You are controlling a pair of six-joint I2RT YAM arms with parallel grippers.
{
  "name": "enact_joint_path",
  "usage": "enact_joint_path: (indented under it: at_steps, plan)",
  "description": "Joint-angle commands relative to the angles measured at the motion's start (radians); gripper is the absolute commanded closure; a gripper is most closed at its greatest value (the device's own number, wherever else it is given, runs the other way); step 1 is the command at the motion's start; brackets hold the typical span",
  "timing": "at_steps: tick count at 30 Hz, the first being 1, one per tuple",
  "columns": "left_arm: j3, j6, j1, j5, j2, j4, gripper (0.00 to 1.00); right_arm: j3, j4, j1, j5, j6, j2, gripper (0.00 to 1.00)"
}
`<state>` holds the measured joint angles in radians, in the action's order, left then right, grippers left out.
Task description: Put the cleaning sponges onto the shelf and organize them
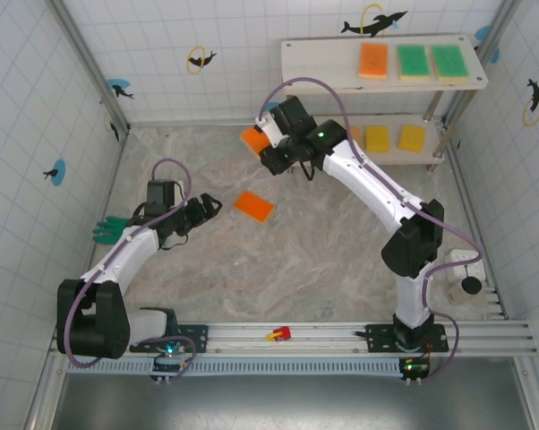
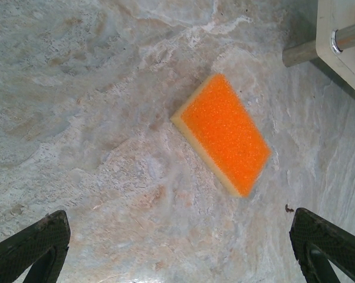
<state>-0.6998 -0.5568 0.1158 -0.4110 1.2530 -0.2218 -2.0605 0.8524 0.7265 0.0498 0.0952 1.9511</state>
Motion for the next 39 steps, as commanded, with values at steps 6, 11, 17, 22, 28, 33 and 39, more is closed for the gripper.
enact_joint_path:
  at_steps: [6,11,17,22,28,33,39]
  plan:
    - [-0.003,0.014,-0.007,-0.008,-0.006,0.004,0.03,-0.241,0.138,-0.041,0.073,0.017,-0.043,0.37]
    - [0.001,0.014,-0.007,-0.009,-0.009,0.002,0.03,-0.267,0.115,-0.068,0.099,-0.006,-0.074,0.36]
    - [0.0,0.016,-0.008,-0.011,-0.01,0.002,0.03,-0.268,0.072,-0.1,0.141,-0.039,-0.11,0.36]
    - [-0.001,0.016,-0.007,-0.014,-0.009,0.005,0.03,-0.268,0.026,-0.15,0.162,-0.108,-0.126,0.37]
    - [0.003,0.016,-0.007,-0.013,-0.013,0.004,0.03,-0.268,-0.048,-0.205,0.18,-0.18,-0.129,0.37]
    - [0.009,0.015,-0.008,-0.013,-0.017,0.007,0.03,-0.281,-0.102,-0.26,0.182,-0.266,-0.102,0.38]
    - [0.013,0.017,-0.007,-0.006,-0.026,0.001,0.03,-0.317,-0.14,-0.283,0.212,-0.295,-0.049,0.37]
